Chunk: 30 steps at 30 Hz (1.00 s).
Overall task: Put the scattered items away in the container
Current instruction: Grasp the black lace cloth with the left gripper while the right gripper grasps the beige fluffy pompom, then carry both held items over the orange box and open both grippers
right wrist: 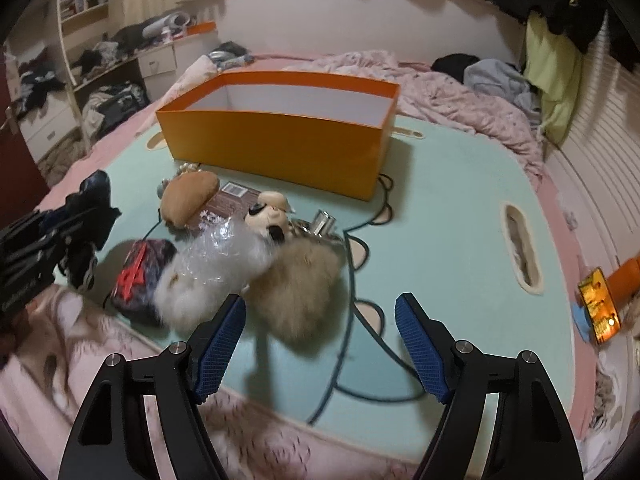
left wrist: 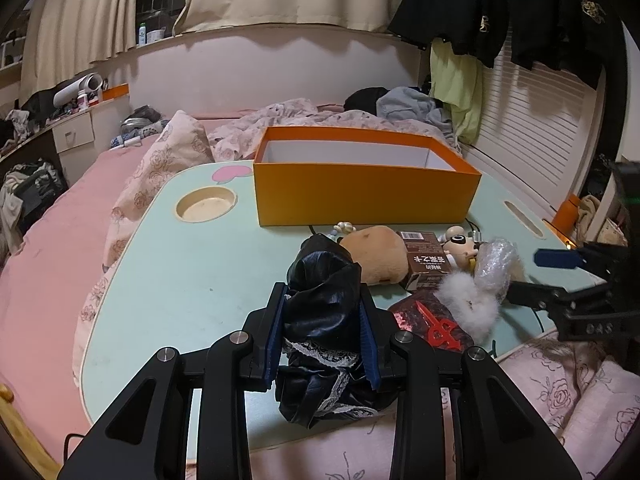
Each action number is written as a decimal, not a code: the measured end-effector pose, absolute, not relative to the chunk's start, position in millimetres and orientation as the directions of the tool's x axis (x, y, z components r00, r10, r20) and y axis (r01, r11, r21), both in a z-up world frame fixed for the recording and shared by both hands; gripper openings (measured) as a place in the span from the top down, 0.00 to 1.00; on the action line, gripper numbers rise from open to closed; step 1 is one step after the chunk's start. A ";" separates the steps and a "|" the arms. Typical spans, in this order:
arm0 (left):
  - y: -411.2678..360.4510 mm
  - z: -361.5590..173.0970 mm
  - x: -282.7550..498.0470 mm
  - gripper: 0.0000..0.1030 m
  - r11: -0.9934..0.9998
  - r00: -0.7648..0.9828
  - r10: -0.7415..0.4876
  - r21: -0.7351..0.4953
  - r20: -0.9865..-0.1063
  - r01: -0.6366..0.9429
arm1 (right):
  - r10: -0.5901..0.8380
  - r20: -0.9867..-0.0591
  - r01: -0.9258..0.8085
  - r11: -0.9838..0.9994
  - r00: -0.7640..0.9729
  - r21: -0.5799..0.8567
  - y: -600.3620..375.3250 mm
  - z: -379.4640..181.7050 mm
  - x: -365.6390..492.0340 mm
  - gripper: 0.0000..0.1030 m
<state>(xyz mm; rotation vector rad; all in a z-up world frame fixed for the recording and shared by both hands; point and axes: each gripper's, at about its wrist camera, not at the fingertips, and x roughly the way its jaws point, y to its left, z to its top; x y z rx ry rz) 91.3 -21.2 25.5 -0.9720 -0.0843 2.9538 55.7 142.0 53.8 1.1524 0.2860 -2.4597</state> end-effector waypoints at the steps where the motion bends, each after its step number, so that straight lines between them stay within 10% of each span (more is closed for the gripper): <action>1: -21.0 25.6 91.7 0.67 -0.998 -0.806 0.047 -0.060 -0.590 -0.014 | -0.283 -0.774 0.447 -0.895 -0.566 0.000 139.6 51.5 50.6 0.25; 4: -19.8 26.4 94.0 0.67 -0.998 -0.812 0.053 -0.060 -0.581 -0.023 | -0.331 -0.800 0.469 -0.880 -0.500 0.071 140.6 42.6 45.0 0.76; 30: -3.6 107.7 -17.0 0.67 -0.988 -0.815 0.144 -0.040 -0.561 -0.147 | -0.424 -0.622 0.470 -0.877 -0.658 0.101 134.1 126.5 1.5 0.76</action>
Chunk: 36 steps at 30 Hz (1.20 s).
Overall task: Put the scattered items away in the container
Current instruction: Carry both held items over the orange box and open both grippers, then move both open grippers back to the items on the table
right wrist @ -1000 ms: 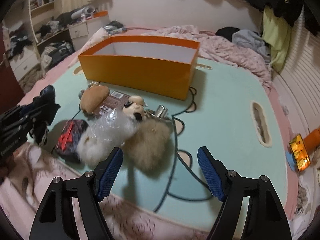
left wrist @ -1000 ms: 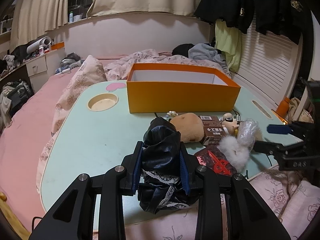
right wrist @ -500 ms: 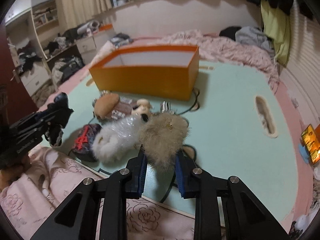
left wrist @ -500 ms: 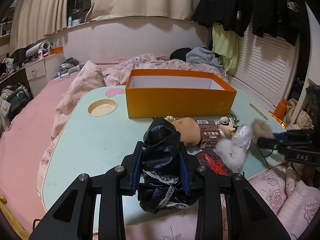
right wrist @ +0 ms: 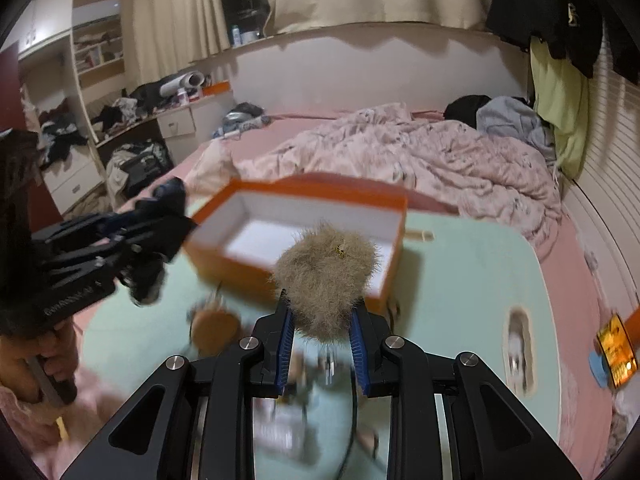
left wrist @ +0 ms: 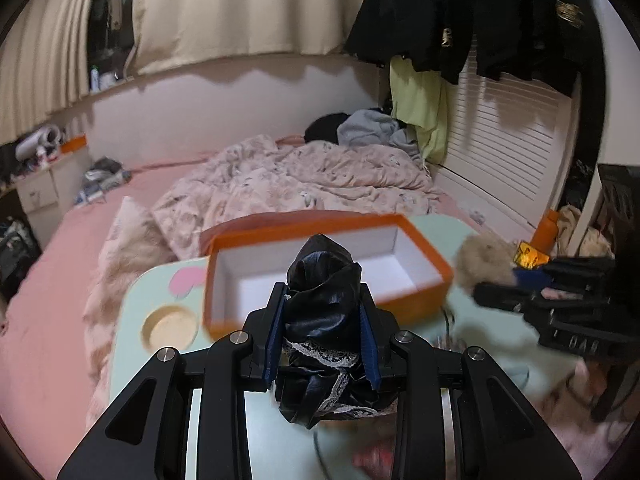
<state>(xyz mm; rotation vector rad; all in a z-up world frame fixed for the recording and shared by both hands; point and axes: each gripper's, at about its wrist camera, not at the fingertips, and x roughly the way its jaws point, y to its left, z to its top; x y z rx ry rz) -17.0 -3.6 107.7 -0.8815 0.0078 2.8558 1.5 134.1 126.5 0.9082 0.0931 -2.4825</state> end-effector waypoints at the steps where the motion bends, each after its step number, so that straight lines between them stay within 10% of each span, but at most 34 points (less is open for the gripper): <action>1: -4.8 107.9 -32.0 0.67 -0.991 -0.809 0.127 -0.040 -0.573 -0.127 | -0.416 -0.625 0.458 -0.883 -0.661 0.103 128.4 127.8 -11.2 0.76; 8: -7.5 83.2 -101.2 0.61 -0.997 -0.748 0.081 -0.054 -0.659 -0.061 | -0.333 -0.689 0.383 -0.920 -0.643 0.087 96.8 111.0 -75.7 0.73; 12: -16.5 73.3 -98.8 0.37 -0.995 -0.747 0.046 -0.098 -0.663 0.026 | -0.290 -0.659 0.339 -0.939 -0.694 0.055 96.1 107.2 -76.7 0.37; 28: -5.9 108.4 20.0 0.20 -0.993 -0.814 0.079 0.029 -0.576 -0.117 | -0.396 -0.530 0.390 -0.912 -0.750 0.129 137.6 130.6 26.8 0.22; 36: -21.1 47.3 93.3 0.19 -0.997 -0.743 0.016 0.042 -0.669 -0.059 | -0.328 -0.677 0.377 -0.923 -0.659 0.080 162.2 77.2 89.0 0.16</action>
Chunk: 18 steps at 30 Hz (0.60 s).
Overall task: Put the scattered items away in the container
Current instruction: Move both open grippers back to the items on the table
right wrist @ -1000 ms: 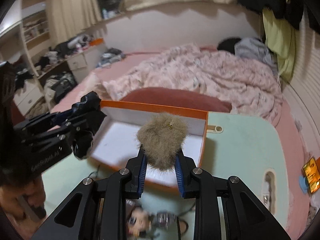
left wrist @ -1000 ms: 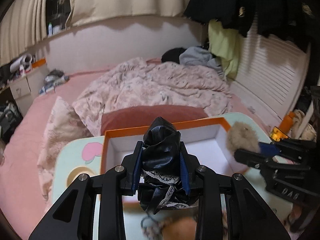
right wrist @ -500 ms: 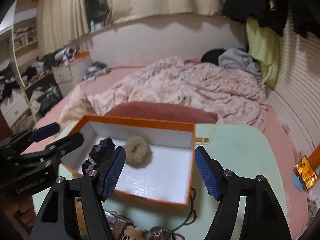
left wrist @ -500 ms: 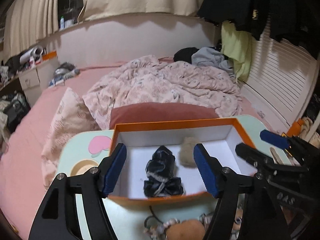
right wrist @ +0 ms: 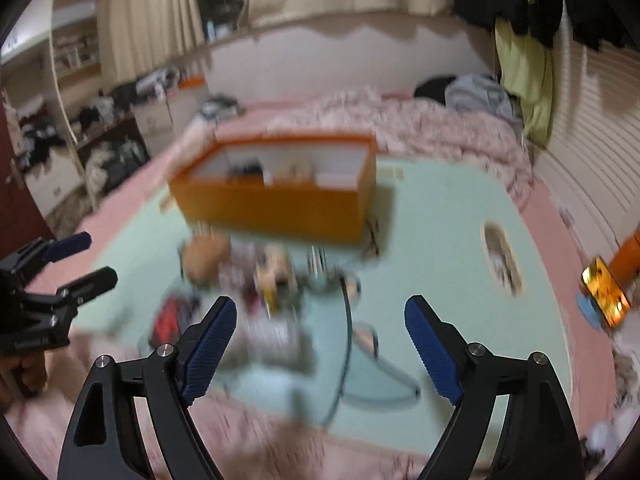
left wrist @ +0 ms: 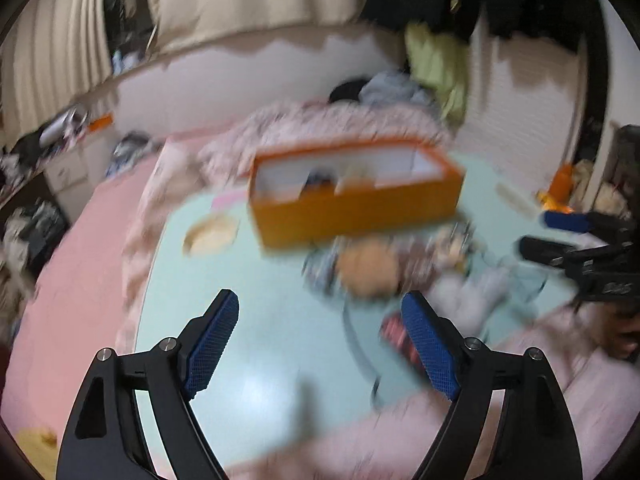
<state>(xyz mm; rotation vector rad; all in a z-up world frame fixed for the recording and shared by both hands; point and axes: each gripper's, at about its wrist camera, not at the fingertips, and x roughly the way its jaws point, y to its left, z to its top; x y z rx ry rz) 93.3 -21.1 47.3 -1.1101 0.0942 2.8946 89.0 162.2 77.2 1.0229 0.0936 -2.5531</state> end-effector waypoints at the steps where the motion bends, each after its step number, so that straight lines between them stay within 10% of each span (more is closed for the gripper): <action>1: -23.9 39.7 93.3 0.19 -0.998 -0.725 0.020 0.026 -0.688 -0.052 | -0.316 -0.690 0.373 -0.925 -0.651 0.071 162.3 72.4 91.9 0.16; 18: -21.5 -8.4 89.7 0.12 -0.998 -0.654 0.051 -0.019 -0.755 -0.057 | -0.201 -0.802 0.365 -0.931 -0.562 -0.023 153.3 29.5 80.9 0.01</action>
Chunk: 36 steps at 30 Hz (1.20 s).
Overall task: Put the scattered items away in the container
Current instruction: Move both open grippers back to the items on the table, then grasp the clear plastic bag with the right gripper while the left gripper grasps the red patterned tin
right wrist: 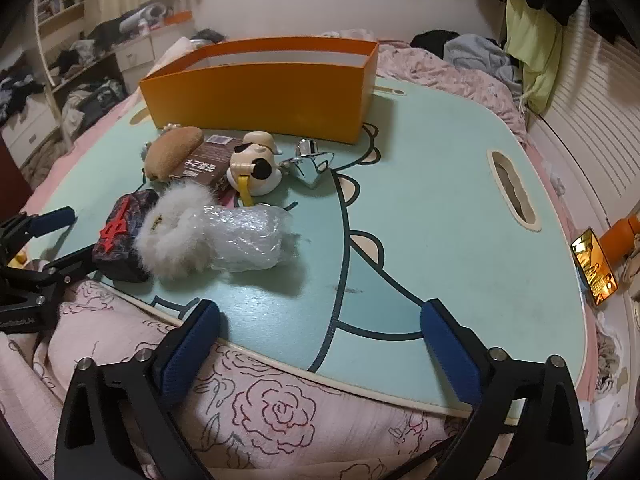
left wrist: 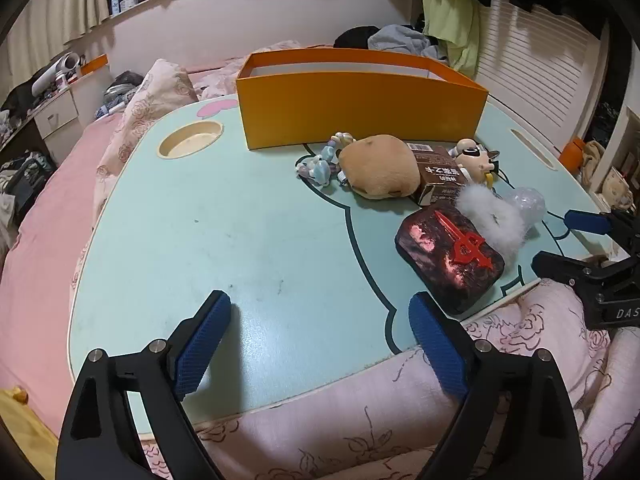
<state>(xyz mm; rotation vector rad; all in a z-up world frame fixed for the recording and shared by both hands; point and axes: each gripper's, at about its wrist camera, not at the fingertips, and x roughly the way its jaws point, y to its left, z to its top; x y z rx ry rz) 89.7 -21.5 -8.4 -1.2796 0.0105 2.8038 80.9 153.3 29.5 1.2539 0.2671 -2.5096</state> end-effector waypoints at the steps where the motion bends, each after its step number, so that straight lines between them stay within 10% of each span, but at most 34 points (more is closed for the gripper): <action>1: -21.6 -8.3 89.1 0.12 -0.998 -0.654 0.051 -0.018 -0.755 -0.056 | -0.202 -0.804 0.369 -0.929 -0.560 -0.023 153.4 29.3 80.4 0.01; 29: -24.1 -6.7 88.3 0.12 -0.999 -0.658 0.045 -0.020 -0.752 -0.045 | -0.392 -0.702 0.469 -0.878 -0.595 0.093 139.5 57.9 72.0 0.20; 33: -24.2 -7.0 88.3 0.12 -0.999 -0.658 0.044 -0.019 -0.752 -0.046 | -0.373 -0.756 0.471 -0.877 -0.539 0.097 132.7 40.5 63.6 0.62; 36: -24.6 -7.0 88.8 0.11 -0.999 -0.659 0.045 -0.021 -0.750 -0.045 | -0.387 -0.736 0.475 -0.874 -0.555 0.102 133.9 41.1 69.8 0.68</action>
